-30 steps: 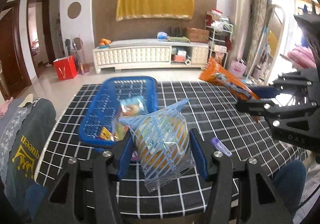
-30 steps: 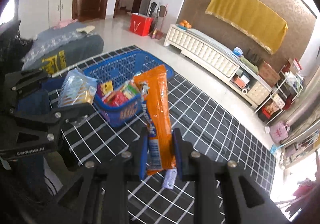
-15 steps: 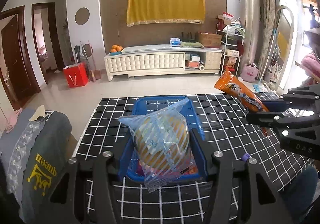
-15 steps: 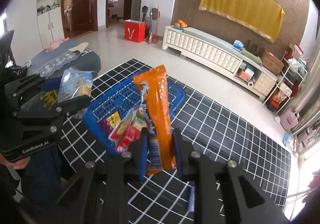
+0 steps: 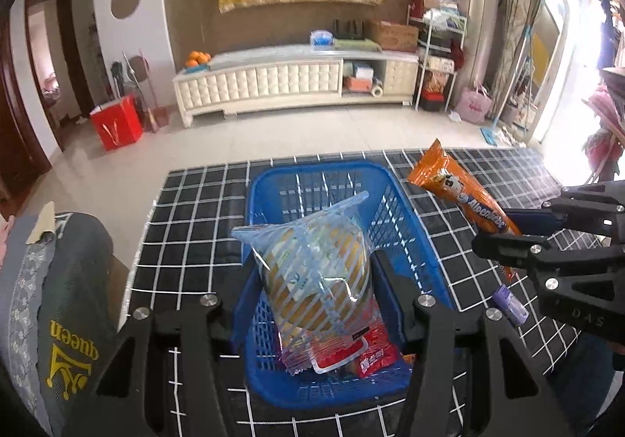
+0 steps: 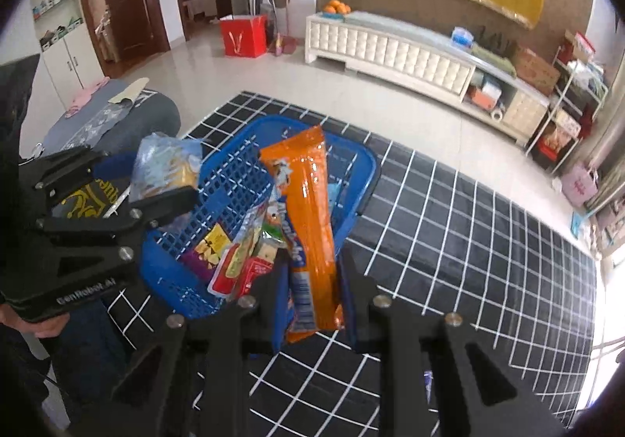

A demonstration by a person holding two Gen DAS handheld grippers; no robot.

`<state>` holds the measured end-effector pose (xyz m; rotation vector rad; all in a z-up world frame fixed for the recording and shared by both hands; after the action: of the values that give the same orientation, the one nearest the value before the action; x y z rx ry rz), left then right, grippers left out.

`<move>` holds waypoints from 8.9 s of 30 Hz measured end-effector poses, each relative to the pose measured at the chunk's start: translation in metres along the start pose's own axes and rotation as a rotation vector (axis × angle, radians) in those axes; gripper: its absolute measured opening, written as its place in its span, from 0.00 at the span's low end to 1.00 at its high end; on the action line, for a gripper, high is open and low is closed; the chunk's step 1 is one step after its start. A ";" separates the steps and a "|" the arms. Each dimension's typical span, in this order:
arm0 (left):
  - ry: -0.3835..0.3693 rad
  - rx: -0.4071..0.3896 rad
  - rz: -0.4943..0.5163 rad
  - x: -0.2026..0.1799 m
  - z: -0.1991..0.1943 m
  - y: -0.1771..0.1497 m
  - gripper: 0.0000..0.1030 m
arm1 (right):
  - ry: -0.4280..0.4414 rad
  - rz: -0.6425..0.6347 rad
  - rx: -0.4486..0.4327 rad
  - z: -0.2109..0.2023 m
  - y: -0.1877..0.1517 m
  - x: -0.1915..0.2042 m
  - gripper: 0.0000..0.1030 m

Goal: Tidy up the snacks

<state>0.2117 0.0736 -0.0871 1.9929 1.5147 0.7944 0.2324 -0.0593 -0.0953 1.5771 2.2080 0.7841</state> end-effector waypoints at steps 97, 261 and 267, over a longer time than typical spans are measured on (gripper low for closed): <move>-0.039 -0.080 -0.008 -0.054 -0.078 -0.011 0.67 | -0.046 0.156 -0.093 -0.067 -0.025 -0.047 0.81; 0.066 -0.395 -0.016 -0.095 -0.187 -0.061 1.00 | -0.160 0.205 -0.536 -0.178 -0.106 -0.038 1.00; 0.076 -0.389 -0.052 -0.101 -0.201 -0.079 1.00 | -0.157 0.229 -0.566 -0.189 -0.131 -0.036 1.00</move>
<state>-0.0054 0.0048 -0.0168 1.6473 1.3257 1.0623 0.0408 -0.1718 -0.0242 1.5369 1.5247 1.1775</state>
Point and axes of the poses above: each gripper's, at about its wrist camera, not at the fingertips, and z roughly the way its jaws point, x to its left, y to its top, the point moved 6 cm from there along z, roughly the way its jaws point, and after that the axes turned 12 degrees about z, right-handed, at the moved point
